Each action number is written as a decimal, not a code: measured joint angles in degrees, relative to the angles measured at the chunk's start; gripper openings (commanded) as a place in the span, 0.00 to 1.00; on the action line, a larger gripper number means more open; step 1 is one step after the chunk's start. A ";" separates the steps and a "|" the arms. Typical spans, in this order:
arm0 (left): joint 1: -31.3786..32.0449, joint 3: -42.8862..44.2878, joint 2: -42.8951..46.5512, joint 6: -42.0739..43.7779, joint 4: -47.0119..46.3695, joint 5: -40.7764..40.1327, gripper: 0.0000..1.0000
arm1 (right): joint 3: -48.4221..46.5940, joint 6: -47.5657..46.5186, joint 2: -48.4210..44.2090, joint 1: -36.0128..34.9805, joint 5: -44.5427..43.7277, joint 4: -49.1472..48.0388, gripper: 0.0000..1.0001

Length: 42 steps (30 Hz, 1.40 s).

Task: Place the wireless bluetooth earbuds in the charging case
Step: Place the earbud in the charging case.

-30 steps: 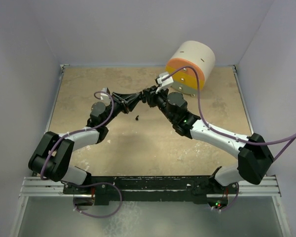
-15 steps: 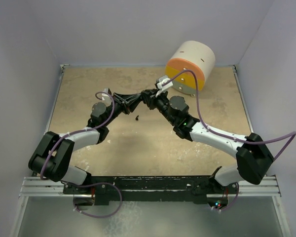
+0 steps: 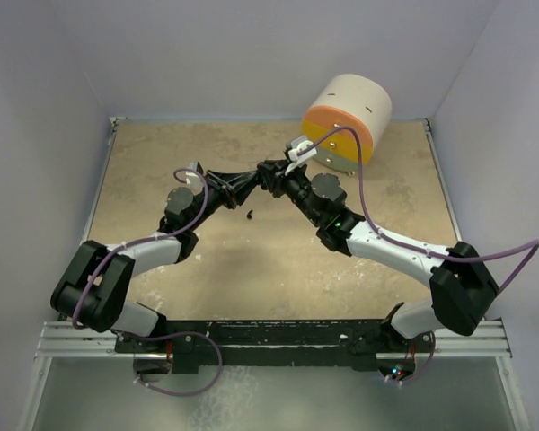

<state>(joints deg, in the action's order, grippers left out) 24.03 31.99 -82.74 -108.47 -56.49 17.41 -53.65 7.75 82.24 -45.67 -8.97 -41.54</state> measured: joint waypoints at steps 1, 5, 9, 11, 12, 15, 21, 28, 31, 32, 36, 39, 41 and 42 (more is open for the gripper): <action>0.00 -0.02 0.17 -0.02 0.00 0.02 0.00 | 0.02 0.00 0.00 0.04 0.07 -0.11 0.00; 0.00 -0.02 0.92 -0.15 0.00 0.00 0.00 | 0.42 0.00 0.00 0.37 1.14 -0.85 0.00; 0.00 -0.02 1.29 -0.44 -0.02 0.00 0.00 | 0.44 0.00 0.00 0.46 1.70 -1.20 0.00; 0.00 -0.02 1.33 -0.46 0.00 0.00 0.00 | 0.44 0.02 0.00 0.46 2.27 -1.31 0.00; 0.00 -0.02 1.33 -0.44 0.00 0.00 0.00 | 0.44 0.02 0.00 0.48 2.56 -1.33 0.00; 0.00 -0.02 1.33 -0.46 0.00 0.00 0.00 | 0.44 0.04 0.07 0.48 2.80 -1.38 0.00; 0.00 -0.02 1.33 -0.52 0.00 0.00 0.00 | 0.94 0.09 0.26 0.48 3.45 -1.73 0.00; 0.00 -0.02 1.33 -0.57 0.85 0.00 0.00 | 2.71 0.17 0.24 0.66 3.63 -3.78 0.00; 0.00 -0.02 1.33 -0.70 0.85 0.00 0.00 | 3.45 0.20 0.20 0.81 3.72 -4.39 0.00; 0.00 -0.02 1.33 -0.85 1.01 0.00 0.00 | 3.56 0.17 0.20 0.85 3.74 -4.46 0.00; 0.00 -0.02 1.33 -1.27 0.85 0.00 0.00 | 3.80 0.11 0.15 1.11 3.93 -5.09 0.00; 0.00 -0.02 1.33 -1.51 1.01 0.02 0.00 | 4.37 0.09 0.07 1.18 4.11 -5.84 0.00; 0.00 -0.02 1.33 -1.64 0.98 0.02 0.00 | 4.52 0.07 0.07 1.27 4.28 -6.23 0.00; 0.00 -0.02 1.33 -1.88 0.94 0.02 0.00 | 4.57 0.07 0.07 1.33 4.42 -6.43 0.00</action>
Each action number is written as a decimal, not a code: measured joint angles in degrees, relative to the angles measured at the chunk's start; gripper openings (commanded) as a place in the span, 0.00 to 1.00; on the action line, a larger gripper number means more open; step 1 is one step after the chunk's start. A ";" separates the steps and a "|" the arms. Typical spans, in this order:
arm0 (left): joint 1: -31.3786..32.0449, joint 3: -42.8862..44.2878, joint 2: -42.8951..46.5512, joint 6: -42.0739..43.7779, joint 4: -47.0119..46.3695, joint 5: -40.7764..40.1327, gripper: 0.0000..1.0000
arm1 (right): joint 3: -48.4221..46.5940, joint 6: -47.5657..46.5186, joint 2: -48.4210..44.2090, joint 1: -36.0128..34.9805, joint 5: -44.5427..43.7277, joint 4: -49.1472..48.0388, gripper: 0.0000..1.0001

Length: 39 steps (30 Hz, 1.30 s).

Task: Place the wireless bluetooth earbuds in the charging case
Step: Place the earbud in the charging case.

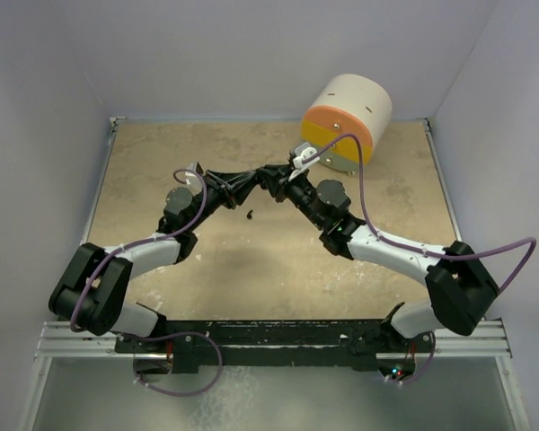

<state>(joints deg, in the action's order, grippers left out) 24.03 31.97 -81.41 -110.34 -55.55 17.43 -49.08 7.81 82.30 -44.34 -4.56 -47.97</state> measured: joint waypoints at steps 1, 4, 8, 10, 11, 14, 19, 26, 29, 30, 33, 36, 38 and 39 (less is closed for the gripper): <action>0.00 0.00 0.00 -0.11 -0.07 -0.02 0.00 | 0.24 -0.02 0.00 0.11 0.26 -0.48 0.00; 0.00 0.00 -0.13 -0.70 -0.20 -0.04 0.00 | 1.05 -0.17 -0.15 0.28 1.09 -1.73 0.00; 0.02 0.02 -1.33 -2.54 -1.86 0.11 0.00 | 1.64 -0.63 -0.20 0.52 1.53 -2.58 0.00; 0.07 0.04 -2.62 -3.87 -3.58 0.33 0.00 | 1.64 -0.92 -0.20 0.59 1.55 -2.54 0.00; 0.07 0.07 -3.48 -4.74 -4.74 0.44 0.00 | 1.64 -0.98 -0.20 0.68 1.55 -2.54 0.00; 0.11 0.07 -5.79 -6.86 -7.87 0.81 0.00 | 1.64 -1.11 -0.17 0.92 1.55 -2.47 0.00; 0.11 0.07 -7.91 -8.22 -11.61 1.29 0.00 | 1.64 -1.81 -0.17 1.03 1.55 -2.47 0.00; 0.11 0.07 -10.16 -8.81 -15.32 1.68 0.00 | 1.64 -2.67 -0.07 1.25 1.77 -2.38 0.00; 0.11 0.07 -11.15 -8.90 -17.20 1.86 0.00 | 1.64 -3.37 -0.07 1.25 2.14 -2.36 0.00; 0.11 0.07 -11.39 -8.92 -17.57 1.90 0.00 | 1.64 -3.61 -0.07 1.27 2.27 -2.29 0.00; 0.11 0.07 -12.26 -9.05 -18.80 1.92 0.00 | 1.64 -4.26 -0.07 1.29 2.60 -2.01 0.00; 0.11 0.07 -12.68 -9.05 -19.37 1.92 0.00 | 1.64 -4.72 -0.07 1.29 2.67 -1.68 0.00; 0.11 0.07 -12.68 -9.05 -19.43 1.92 0.00 | 1.64 -4.85 -0.07 1.29 2.71 -1.68 0.00; 0.11 0.07 -12.68 -9.05 -19.50 1.92 0.00 | 1.64 -4.96 -0.07 1.29 2.75 -1.68 0.00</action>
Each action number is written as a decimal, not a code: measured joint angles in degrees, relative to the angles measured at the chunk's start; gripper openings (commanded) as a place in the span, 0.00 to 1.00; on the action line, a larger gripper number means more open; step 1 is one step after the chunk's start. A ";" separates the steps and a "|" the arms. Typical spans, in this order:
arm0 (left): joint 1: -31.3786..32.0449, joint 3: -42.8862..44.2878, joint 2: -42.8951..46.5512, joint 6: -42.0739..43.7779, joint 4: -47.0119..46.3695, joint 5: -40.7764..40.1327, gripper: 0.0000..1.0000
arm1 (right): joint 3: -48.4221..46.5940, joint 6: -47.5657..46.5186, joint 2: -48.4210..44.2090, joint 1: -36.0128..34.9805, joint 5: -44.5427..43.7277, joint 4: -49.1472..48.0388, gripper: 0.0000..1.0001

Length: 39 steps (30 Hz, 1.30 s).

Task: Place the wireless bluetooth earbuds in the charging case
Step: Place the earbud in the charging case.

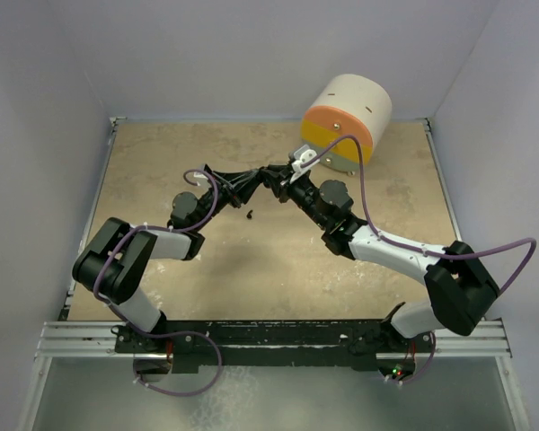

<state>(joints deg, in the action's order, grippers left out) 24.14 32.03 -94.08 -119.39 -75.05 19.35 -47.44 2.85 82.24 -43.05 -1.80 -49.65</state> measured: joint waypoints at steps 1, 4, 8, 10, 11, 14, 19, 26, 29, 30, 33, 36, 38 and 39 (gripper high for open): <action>0.00 0.00 0.00 0.00 0.00 -0.02 0.00 | 0.00 -0.09 0.00 0.00 0.07 0.02 0.00; 0.00 0.00 0.00 0.00 -0.20 -0.02 0.00 | 0.07 -0.55 -0.02 0.00 0.31 -0.02 0.00; 0.00 0.00 -0.22 0.00 -0.31 0.11 0.00 | 0.46 -1.16 -0.22 0.02 0.98 -0.07 0.00; 0.02 0.00 -0.35 0.00 -0.28 0.33 0.00 | 0.79 -1.38 -0.33 0.09 1.36 -0.09 0.01; 0.02 0.00 -0.48 0.00 -0.31 0.44 0.00 | 0.90 -1.44 -0.46 0.09 1.40 -0.02 0.01; 0.02 0.00 -0.63 0.00 -0.35 0.48 0.00 | 1.07 -1.55 -0.68 0.09 1.44 0.09 0.02; 0.02 0.00 -0.63 0.00 -0.33 0.48 0.00 | 1.07 -1.57 -0.85 0.11 1.57 0.37 0.06; 0.04 0.00 -0.63 -0.02 -0.70 0.61 0.00 | 1.07 -1.57 -1.42 0.13 1.97 1.07 0.12; 0.04 0.00 -0.66 0.00 -0.61 0.66 0.00 | 1.07 -1.55 -1.42 0.35 2.58 1.31 0.16; 0.04 0.00 -0.66 0.00 -0.61 0.66 0.00 | 1.07 -1.57 -1.42 0.37 2.73 1.36 0.16; 0.04 0.00 -0.66 0.00 -0.57 0.72 0.00 | 1.07 -1.60 -1.42 0.37 2.86 1.42 0.19; 0.04 0.00 -0.66 0.00 -0.46 0.83 0.00 | 1.07 -1.60 -1.42 0.37 2.86 1.60 0.23; 0.04 0.00 -0.66 0.00 -0.37 0.87 0.00 | 1.07 -1.57 -1.42 0.37 2.91 1.73 0.25; 0.04 0.00 -0.66 0.00 -0.31 0.87 0.00 | 1.07 -1.55 -1.42 0.37 2.93 1.79 0.26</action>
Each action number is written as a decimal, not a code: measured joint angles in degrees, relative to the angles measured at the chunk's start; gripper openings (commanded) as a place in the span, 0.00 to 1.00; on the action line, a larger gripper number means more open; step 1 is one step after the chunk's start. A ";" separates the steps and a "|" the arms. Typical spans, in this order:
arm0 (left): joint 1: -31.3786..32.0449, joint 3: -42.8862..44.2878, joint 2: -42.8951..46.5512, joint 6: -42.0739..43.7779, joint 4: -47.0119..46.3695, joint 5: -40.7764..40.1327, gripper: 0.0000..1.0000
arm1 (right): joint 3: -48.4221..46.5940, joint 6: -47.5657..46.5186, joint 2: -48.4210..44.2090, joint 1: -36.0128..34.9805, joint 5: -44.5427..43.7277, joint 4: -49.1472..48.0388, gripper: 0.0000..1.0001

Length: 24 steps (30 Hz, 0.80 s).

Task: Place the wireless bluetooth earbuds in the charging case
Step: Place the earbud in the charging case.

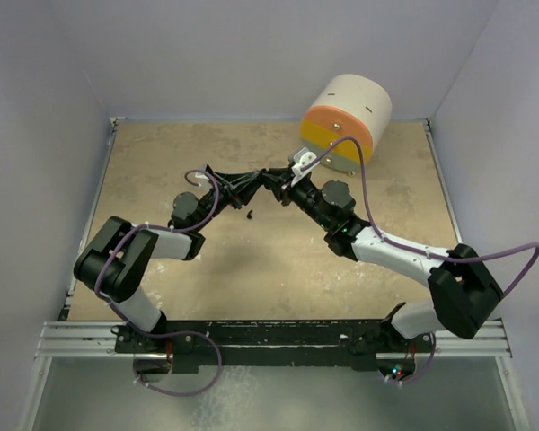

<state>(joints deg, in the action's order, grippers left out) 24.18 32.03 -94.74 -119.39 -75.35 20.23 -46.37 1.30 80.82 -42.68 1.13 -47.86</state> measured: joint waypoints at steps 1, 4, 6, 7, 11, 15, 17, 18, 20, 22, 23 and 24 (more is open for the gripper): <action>0.00 0.00 0.00 0.00 0.02 0.00 0.00 | 0.00 0.00 0.00 0.00 0.04 0.07 0.28; 0.00 0.00 0.00 0.00 0.00 -0.09 0.00 | 0.00 0.02 0.00 -0.02 0.35 0.44 0.30; 0.00 0.00 0.00 -0.02 -0.02 -0.28 0.00 | 0.00 0.09 0.02 0.00 0.46 0.92 0.31; 0.00 0.00 0.00 0.00 0.00 -0.33 0.00 | 0.00 0.09 0.02 0.00 0.55 1.03 0.32; -0.02 0.00 0.00 0.00 0.02 -0.37 0.00 | 0.00 0.15 0.02 0.00 0.94 1.20 0.34; -0.02 0.00 0.00 0.00 0.00 -0.46 0.00 | 0.00 0.22 0.02 0.00 1.03 1.25 0.36; -0.02 0.00 0.00 0.00 0.00 -0.48 0.00 | 0.00 0.22 0.02 0.00 1.03 1.27 0.38; -0.04 0.00 0.00 -0.02 0.00 -0.50 0.00 | 0.00 0.22 0.02 0.00 1.01 1.27 0.39; -0.04 0.00 0.00 0.00 0.00 -0.52 0.00 | 0.00 0.22 0.02 0.00 0.98 1.31 0.40; -0.04 0.00 0.00 0.00 0.00 -0.55 0.00 | 0.00 0.22 0.00 0.00 0.98 1.38 0.43; -0.04 0.00 0.00 -0.02 0.00 -0.59 0.00 | 0.00 0.20 -0.02 0.00 0.98 1.49 0.45; -0.04 0.00 0.00 0.00 0.00 -0.61 0.00 | 0.00 0.22 -0.13 0.00 0.94 1.66 0.46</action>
<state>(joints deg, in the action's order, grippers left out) 24.14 32.03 -94.74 -119.39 -75.35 19.62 -46.37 1.52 80.68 -42.68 2.07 -46.19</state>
